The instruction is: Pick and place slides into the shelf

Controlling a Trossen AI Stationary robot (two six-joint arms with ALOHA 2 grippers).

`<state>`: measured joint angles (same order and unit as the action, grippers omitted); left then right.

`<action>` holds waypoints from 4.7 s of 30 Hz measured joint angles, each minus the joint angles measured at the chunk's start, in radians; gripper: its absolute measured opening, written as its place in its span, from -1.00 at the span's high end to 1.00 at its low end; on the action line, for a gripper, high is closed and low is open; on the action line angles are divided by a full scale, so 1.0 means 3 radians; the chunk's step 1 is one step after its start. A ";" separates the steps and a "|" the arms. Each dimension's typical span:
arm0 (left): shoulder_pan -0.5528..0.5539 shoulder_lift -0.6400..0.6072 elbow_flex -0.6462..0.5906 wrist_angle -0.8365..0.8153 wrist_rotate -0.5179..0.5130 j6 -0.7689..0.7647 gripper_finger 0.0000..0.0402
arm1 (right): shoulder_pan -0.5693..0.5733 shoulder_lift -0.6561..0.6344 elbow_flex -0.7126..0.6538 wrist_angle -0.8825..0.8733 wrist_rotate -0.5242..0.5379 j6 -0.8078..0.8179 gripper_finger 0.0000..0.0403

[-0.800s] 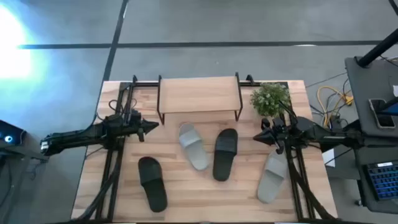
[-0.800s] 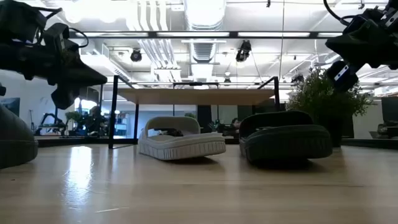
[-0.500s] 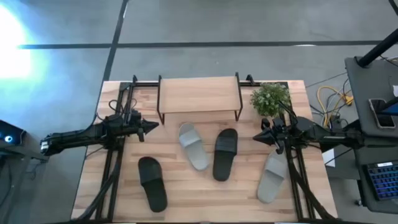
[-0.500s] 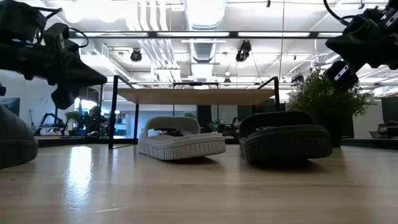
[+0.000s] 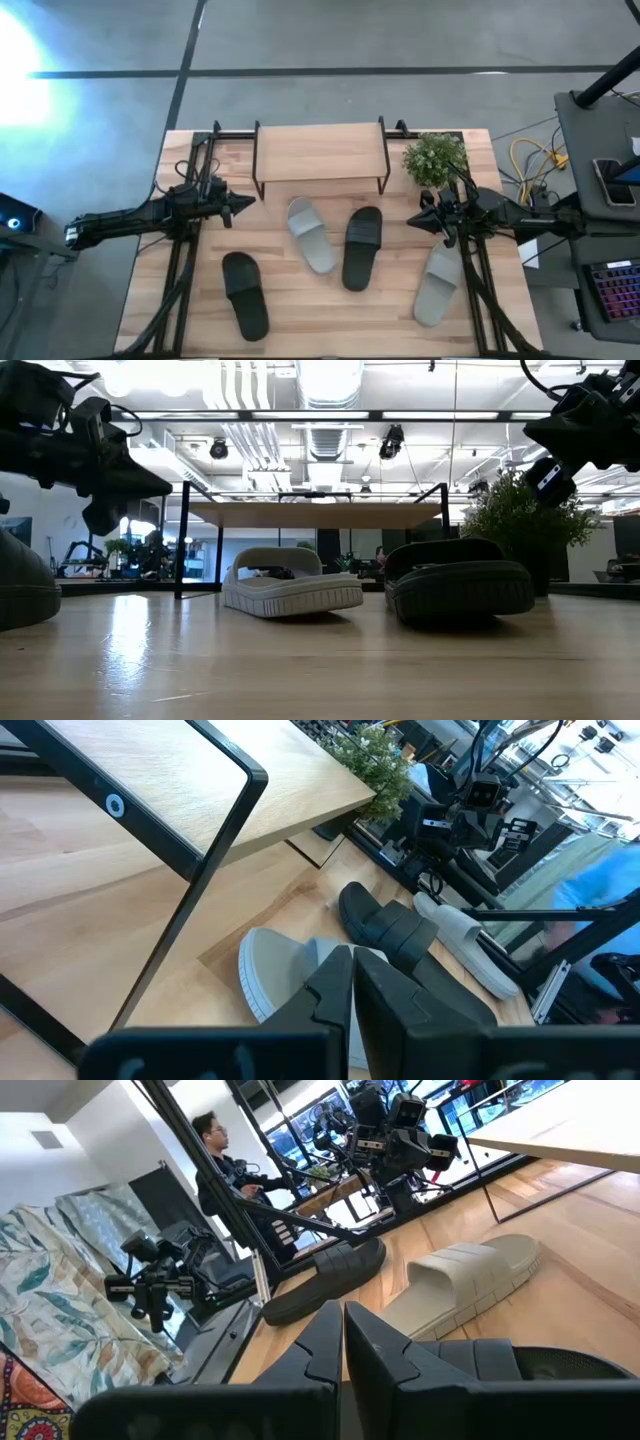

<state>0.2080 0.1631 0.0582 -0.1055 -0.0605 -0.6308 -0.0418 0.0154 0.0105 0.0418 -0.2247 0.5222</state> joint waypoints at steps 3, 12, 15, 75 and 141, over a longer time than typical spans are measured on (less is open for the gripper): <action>0.0000 0.0000 0.0000 0.0000 -0.0001 0.0000 1.00 | 0.0000 0.0000 0.0000 0.0000 0.0000 0.0000 0.96; 0.0000 0.0000 0.0000 0.0000 0.0000 -0.0001 1.00 | 0.0000 0.0000 0.0000 0.0000 0.0001 0.0000 0.96; 0.0000 0.0000 0.0000 0.0000 0.0000 0.0000 1.00 | 0.0000 0.0000 0.0000 0.0001 0.0000 0.0001 0.96; -0.0001 -0.0002 0.0000 0.0001 0.0000 0.0000 1.00 | 0.2949 0.6151 0.5798 -0.5381 0.0405 0.3771 0.66; 0.0000 -0.0001 0.0000 0.0001 0.0000 0.0000 1.00 | 0.2376 0.5876 0.5141 -0.5296 0.3653 0.1657 0.93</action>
<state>0.2079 0.1627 0.0582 -0.1051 -0.0605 -0.6308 0.6710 1.7781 1.5526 -1.5469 0.8712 1.0194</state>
